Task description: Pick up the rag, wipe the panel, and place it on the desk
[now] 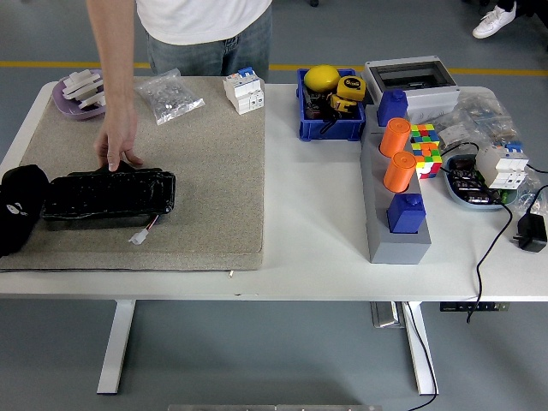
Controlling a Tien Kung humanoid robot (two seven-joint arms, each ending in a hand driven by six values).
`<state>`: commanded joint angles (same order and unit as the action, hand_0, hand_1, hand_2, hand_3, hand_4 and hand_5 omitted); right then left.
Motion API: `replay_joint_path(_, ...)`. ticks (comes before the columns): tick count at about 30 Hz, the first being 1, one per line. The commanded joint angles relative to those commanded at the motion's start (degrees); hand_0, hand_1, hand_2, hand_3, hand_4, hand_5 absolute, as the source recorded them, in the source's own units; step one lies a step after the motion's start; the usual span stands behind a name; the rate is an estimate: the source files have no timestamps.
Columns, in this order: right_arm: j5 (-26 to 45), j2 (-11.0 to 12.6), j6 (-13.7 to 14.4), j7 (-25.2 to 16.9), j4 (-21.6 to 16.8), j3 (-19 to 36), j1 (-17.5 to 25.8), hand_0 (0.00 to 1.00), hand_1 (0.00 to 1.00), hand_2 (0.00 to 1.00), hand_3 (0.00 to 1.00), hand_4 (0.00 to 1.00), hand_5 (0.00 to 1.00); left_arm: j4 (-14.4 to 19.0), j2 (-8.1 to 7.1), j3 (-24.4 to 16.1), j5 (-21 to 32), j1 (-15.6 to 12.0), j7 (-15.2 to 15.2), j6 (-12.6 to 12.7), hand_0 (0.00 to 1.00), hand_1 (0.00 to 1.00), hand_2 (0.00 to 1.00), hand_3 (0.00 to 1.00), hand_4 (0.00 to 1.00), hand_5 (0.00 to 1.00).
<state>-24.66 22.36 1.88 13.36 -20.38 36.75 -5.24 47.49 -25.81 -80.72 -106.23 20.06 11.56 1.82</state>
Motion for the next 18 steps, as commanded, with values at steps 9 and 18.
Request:
replay_joint_path(9,0.11,-0.03,0.0,-0.01,0.06,0.09,-0.01,0.68,0.668,0.701,0.644,0.998,0.462,0.88,-0.05,-0.05,-1.36,-0.27,0.4,0.67,0.188,0.216,0.548,0.556,0.596,0.142)
replay_joint_path(18,0.33,-0.02,-0.02,0.0,0.03,-0.15,-0.02,0.679,0.669,0.701,0.644,0.998,0.461,4.77,-1.07,-1.98,-4.41,-1.92,1.68,0.93,0.182,0.18,0.547,0.556,0.595,0.141)
